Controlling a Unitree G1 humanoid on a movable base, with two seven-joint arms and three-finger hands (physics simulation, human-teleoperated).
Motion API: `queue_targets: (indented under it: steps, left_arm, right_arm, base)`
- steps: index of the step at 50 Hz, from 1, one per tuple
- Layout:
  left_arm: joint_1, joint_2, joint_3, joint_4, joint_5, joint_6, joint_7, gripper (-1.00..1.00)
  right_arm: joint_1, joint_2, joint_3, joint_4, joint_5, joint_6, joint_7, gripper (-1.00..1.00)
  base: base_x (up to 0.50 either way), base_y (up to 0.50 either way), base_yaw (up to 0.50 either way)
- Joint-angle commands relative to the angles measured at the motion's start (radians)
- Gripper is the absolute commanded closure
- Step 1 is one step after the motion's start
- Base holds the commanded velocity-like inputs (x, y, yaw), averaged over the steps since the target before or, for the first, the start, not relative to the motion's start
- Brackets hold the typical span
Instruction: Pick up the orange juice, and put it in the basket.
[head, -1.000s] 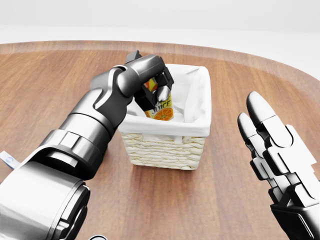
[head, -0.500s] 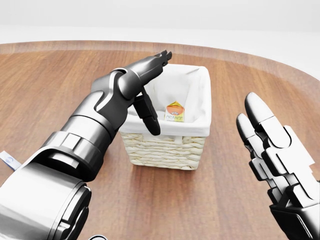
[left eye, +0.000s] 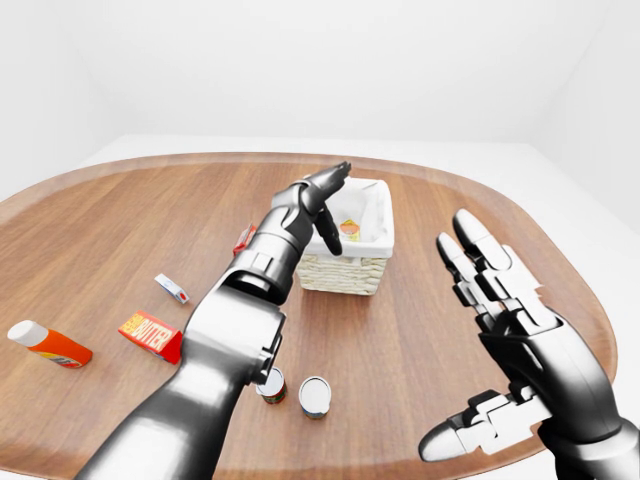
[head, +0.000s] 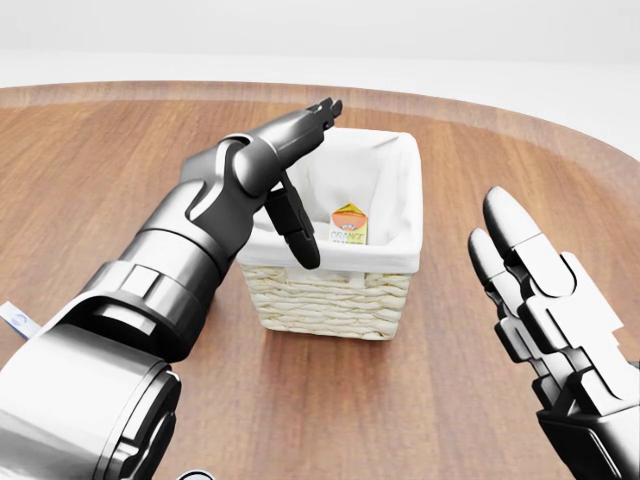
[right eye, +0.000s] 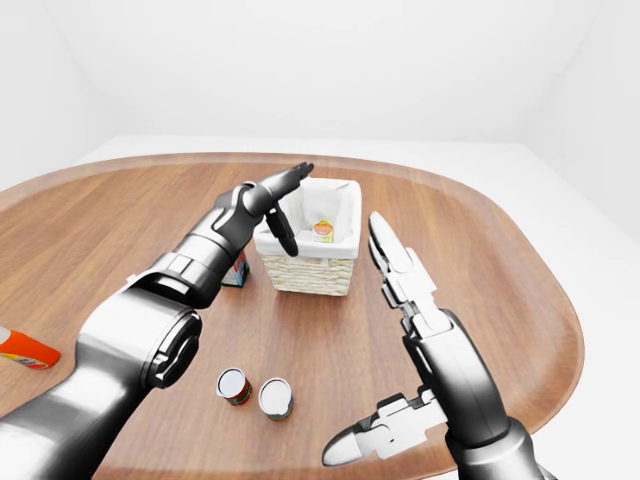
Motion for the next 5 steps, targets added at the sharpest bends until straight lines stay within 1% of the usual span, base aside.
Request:
queue_targets:
  steps: [1,4,5]
  left_arm:
    - [-0.008,0.003,0.0,-0.01,-0.003,0.0,-0.005,-1.0]
    - [-0.016,0.002,0.011,-0.042,-0.028,0.0,-0.014,-1.0]
    - [-0.017,0.004,0.014,-0.08,-0.039,0.0,-0.016,-1.0]
  right_arm:
    - [0.009,-0.003,-0.002,0.0,-0.004,0.0,0.0,-1.0]
    - [0.019,-0.002,-0.008,0.0,-0.006,0.0,0.0,-1.0]
    - [0.032,-0.003,-0.016,0.0,-0.007,0.0,0.0,-1.0]
  base:
    - [0.0,0.0,0.0]
    - [0.0,0.0,0.0]
    - [0.0,0.0,0.0]
